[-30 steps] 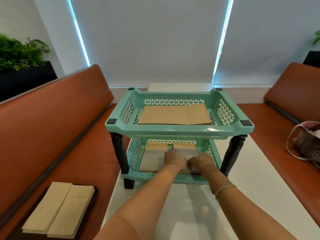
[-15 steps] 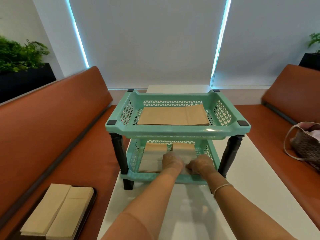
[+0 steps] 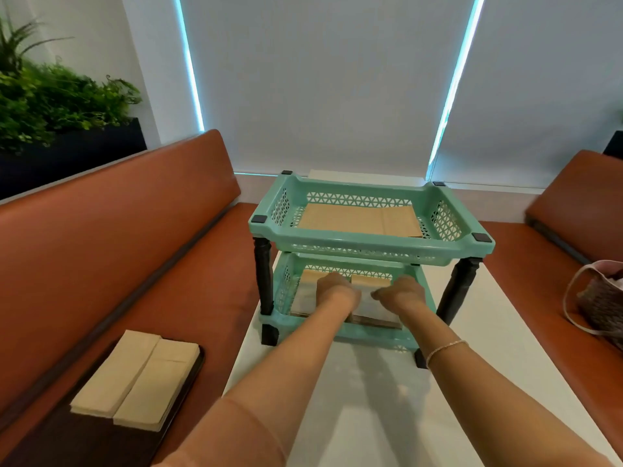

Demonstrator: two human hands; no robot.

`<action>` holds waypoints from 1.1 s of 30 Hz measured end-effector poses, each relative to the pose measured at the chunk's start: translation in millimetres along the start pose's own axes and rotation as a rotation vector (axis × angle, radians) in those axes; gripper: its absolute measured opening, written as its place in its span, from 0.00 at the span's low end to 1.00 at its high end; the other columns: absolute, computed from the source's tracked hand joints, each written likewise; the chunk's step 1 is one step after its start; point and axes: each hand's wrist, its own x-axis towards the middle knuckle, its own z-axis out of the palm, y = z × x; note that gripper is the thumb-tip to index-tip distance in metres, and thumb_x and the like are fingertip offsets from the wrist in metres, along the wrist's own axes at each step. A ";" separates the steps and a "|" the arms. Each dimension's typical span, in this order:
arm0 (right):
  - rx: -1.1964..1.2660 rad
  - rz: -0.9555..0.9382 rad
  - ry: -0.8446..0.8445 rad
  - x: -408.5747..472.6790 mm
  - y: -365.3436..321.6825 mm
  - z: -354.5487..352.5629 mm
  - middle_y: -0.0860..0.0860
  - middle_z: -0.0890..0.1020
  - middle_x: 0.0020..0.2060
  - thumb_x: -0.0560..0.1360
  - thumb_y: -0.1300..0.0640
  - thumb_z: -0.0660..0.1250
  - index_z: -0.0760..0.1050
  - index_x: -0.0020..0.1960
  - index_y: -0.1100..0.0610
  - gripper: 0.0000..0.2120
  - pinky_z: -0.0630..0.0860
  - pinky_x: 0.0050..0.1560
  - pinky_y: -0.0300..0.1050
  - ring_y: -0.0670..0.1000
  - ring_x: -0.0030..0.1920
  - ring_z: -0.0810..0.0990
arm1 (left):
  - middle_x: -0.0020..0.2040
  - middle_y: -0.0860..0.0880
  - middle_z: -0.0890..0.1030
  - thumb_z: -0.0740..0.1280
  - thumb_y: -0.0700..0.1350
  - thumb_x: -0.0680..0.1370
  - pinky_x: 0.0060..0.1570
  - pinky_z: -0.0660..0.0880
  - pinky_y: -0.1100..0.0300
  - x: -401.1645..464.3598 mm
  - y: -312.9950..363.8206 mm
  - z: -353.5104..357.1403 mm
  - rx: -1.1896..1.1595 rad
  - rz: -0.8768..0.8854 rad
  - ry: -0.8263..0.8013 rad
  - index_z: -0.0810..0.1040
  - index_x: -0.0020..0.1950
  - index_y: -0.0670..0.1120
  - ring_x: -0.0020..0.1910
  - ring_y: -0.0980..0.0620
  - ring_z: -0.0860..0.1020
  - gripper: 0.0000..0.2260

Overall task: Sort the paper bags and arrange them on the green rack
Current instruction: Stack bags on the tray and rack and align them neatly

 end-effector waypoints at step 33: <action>-0.306 -0.317 -0.623 -110.4 -219.3 349.6 0.54 0.79 0.50 0.77 0.48 0.63 0.76 0.55 0.57 0.14 0.74 0.57 0.44 0.55 0.56 0.79 | 0.69 0.40 0.69 0.62 0.39 0.79 0.59 0.72 0.53 60.5 -443.2 -150.9 -0.605 -0.870 -0.056 0.64 0.71 0.37 0.66 0.41 0.70 0.21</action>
